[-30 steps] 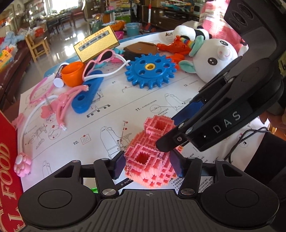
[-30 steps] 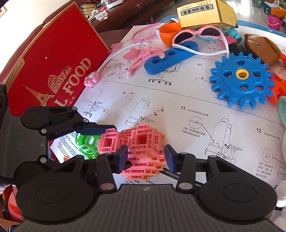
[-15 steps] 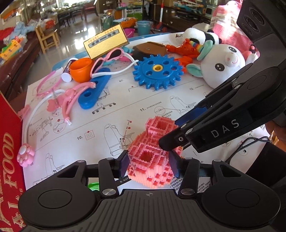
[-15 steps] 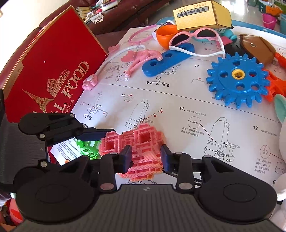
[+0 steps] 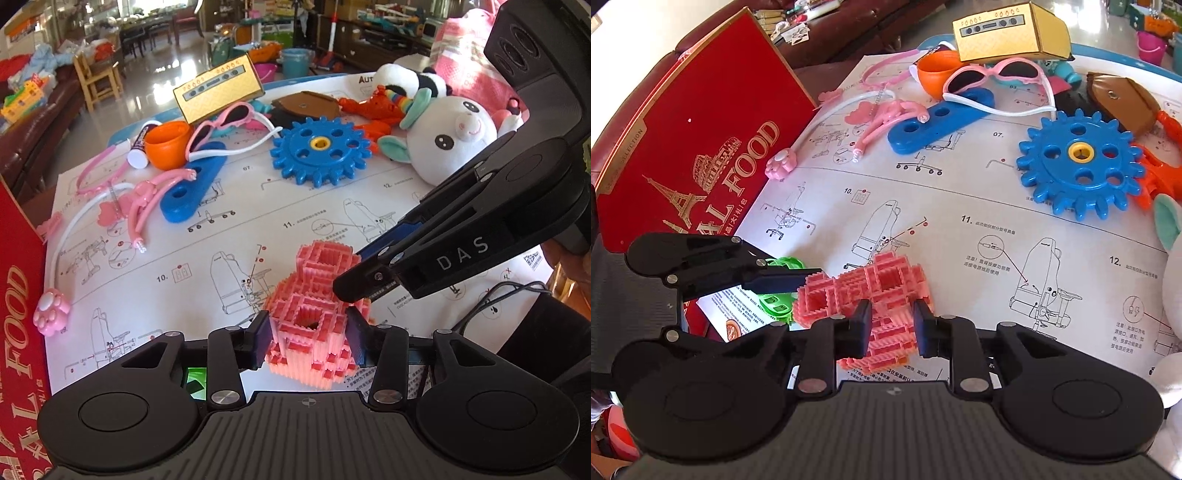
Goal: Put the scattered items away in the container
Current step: 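Carry the pink block and green ring over the red box with both tools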
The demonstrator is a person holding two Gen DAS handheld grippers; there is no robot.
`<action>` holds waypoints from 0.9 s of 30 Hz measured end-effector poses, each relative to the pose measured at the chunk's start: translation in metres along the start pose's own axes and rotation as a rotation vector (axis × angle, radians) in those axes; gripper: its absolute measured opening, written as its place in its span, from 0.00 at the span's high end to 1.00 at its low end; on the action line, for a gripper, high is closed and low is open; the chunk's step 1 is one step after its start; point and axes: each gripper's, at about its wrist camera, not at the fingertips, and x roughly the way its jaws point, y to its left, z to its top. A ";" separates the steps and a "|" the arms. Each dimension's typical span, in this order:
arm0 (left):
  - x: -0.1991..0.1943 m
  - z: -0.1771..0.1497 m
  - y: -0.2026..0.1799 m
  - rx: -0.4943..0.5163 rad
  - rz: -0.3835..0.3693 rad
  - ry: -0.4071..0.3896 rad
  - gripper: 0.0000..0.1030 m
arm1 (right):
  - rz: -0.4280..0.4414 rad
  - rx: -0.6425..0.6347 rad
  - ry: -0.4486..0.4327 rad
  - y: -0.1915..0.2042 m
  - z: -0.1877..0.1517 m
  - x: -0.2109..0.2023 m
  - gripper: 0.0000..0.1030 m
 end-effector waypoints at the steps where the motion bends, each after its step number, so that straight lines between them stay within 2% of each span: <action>1: 0.000 -0.001 0.000 0.001 0.000 0.000 0.58 | 0.002 -0.007 0.000 0.001 -0.001 0.000 0.73; 3: 0.000 -0.003 -0.002 0.019 0.005 0.011 0.56 | -0.001 -0.028 0.004 0.003 -0.002 0.000 0.73; 5: -0.001 -0.005 -0.006 0.055 0.023 0.015 0.45 | -0.005 -0.044 0.007 0.005 -0.003 0.000 0.73; 6: -0.001 -0.007 -0.008 0.073 0.032 0.017 0.44 | -0.007 -0.048 0.005 0.005 -0.003 0.000 0.73; 8: 0.000 -0.008 -0.011 0.093 0.034 0.022 0.56 | -0.006 -0.040 0.007 0.003 -0.001 0.001 0.73; 9: 0.001 -0.008 -0.012 0.095 0.042 0.022 0.58 | -0.010 -0.045 0.009 0.004 -0.001 0.001 0.73; 14: -0.001 -0.008 -0.009 0.056 0.035 0.014 0.59 | -0.013 -0.061 0.006 0.004 -0.002 0.000 0.72; 19: 0.005 -0.006 -0.015 0.113 0.067 0.027 0.57 | -0.018 -0.057 0.004 0.005 -0.002 0.004 0.68; 22: 0.006 -0.005 -0.015 0.101 0.069 0.015 0.59 | -0.054 -0.078 -0.008 0.009 -0.002 0.004 0.72; 27: -0.002 -0.002 -0.020 0.102 0.087 -0.004 0.59 | -0.052 -0.053 -0.005 0.007 -0.001 -0.001 0.74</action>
